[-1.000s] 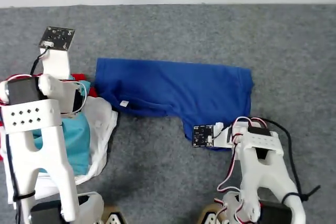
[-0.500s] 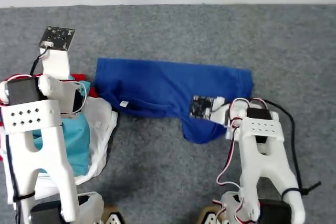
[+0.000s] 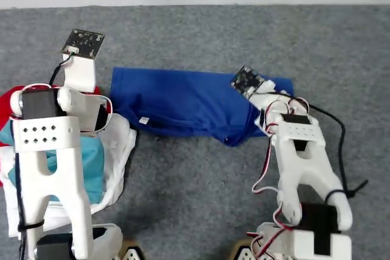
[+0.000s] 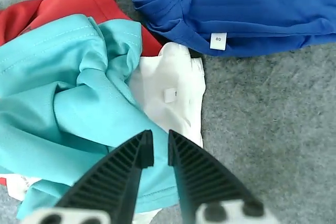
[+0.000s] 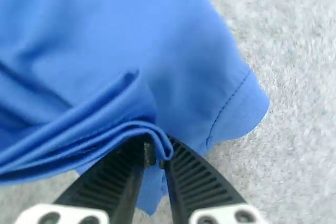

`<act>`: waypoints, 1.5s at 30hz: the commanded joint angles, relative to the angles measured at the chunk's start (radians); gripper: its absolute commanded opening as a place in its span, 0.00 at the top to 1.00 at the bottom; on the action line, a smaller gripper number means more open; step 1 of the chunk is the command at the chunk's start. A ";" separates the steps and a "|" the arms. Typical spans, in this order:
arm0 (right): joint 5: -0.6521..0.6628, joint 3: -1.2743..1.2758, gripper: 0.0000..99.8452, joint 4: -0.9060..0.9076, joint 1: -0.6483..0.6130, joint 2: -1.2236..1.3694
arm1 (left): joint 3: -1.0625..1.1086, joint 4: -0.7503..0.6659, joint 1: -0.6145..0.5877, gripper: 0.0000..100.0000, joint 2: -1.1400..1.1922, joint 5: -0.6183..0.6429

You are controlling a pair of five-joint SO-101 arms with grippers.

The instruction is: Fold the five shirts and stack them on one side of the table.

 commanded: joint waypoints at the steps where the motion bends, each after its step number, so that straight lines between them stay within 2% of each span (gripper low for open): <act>1: -0.075 -0.091 0.99 -0.022 0.021 0.058 | 0.001 0.009 0.008 0.95 -0.028 0.005; 10: -0.359 -0.255 0.99 -0.021 0.076 0.254 | 0.001 0.009 0.008 0.95 -0.028 0.005; 15: -0.354 -0.313 0.97 0.001 0.071 0.351 | 0.001 0.009 0.009 0.95 -0.028 0.005; 21: -0.359 -0.374 0.82 0.173 0.079 0.303 | 0.001 0.009 0.009 0.95 -0.034 0.005; 27: -0.463 -0.430 0.82 0.360 0.070 0.140 | 0.001 0.009 0.009 0.95 -0.034 0.005; 33: -0.466 -0.382 0.82 0.490 -0.013 0.081 | 0.001 0.009 0.009 0.95 -0.034 0.005; 39: -0.470 -0.278 0.82 0.455 -0.160 0.081 | 0.001 0.009 0.069 0.95 -0.034 0.005; 45: -0.569 -0.259 0.82 0.374 -0.240 0.081 | 0.002 0.009 0.141 0.95 -0.028 0.005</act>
